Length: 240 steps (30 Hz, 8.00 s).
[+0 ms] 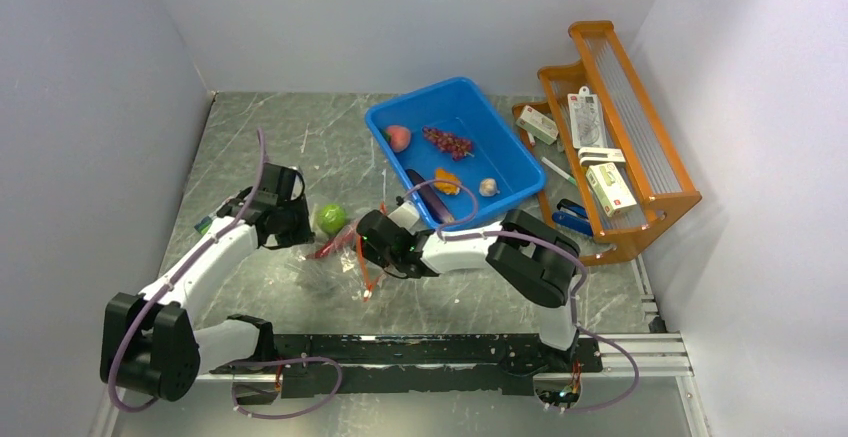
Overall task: Open the zip-top bag and remove the fake food
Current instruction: Pick up the fake vegetable from the zipper food storage bag, then place the fake vegetable in the bin.
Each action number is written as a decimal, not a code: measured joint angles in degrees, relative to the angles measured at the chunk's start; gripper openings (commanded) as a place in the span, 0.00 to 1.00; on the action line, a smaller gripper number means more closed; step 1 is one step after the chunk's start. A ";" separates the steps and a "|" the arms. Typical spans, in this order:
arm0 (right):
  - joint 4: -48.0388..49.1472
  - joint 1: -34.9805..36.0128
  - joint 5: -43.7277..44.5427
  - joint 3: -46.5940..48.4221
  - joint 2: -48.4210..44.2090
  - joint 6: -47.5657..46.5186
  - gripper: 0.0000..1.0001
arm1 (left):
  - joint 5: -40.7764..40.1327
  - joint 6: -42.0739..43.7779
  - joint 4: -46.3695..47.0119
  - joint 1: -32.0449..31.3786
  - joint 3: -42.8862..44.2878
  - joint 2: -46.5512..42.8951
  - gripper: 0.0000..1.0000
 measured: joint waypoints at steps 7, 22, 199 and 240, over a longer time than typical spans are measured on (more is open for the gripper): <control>-8.07 -1.68 0.44 6.16 1.44 -2.05 0.40 | -0.79 0.00 0.00 0.00 -0.02 -1.27 0.07; -9.33 -2.03 -4.68 17.33 8.59 -12.50 0.38 | -0.42 0.04 0.00 -0.02 -0.02 0.72 0.07; -24.17 -1.77 -7.87 11.50 -11.08 -52.15 0.18 | -3.04 -1.05 -0.55 -0.81 0.00 2.10 0.07; -42.75 -3.08 17.88 13.75 -32.79 -78.60 0.22 | -3.04 -1.05 -0.55 -0.81 0.00 2.12 0.07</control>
